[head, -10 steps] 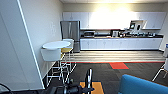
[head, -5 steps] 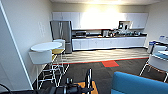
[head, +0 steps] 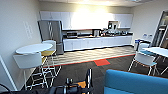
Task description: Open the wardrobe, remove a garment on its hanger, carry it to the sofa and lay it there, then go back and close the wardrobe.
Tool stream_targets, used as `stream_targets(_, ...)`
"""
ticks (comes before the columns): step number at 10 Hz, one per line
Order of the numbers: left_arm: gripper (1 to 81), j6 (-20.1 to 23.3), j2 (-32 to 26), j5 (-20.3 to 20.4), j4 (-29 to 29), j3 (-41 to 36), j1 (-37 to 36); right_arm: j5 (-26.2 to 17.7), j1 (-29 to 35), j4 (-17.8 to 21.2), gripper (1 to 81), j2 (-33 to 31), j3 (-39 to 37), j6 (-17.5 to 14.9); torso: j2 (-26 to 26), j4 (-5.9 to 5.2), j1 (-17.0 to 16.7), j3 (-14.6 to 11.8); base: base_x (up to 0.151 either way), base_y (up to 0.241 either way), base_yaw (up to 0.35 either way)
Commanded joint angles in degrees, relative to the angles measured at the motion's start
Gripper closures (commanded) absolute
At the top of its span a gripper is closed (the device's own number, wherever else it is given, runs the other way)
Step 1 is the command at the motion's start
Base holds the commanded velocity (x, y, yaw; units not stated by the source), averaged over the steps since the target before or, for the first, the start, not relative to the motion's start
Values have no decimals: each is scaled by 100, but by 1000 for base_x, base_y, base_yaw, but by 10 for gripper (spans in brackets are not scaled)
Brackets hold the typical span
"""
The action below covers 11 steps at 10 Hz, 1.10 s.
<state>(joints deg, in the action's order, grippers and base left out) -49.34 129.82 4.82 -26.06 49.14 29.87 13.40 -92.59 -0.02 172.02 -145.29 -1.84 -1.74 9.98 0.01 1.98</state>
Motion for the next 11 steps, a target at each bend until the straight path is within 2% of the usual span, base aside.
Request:
stream_targets(1,811,100,-69,257,-189,-264,-758,-303,218,-85,10,54,63,-27,0,0,0,0,0,0,-250)
stream_targets(11,811,100,-262,266,-311,-352,-626,-294,218,-85,10,63,45,-27,0,0,0,0,0,0,-250)
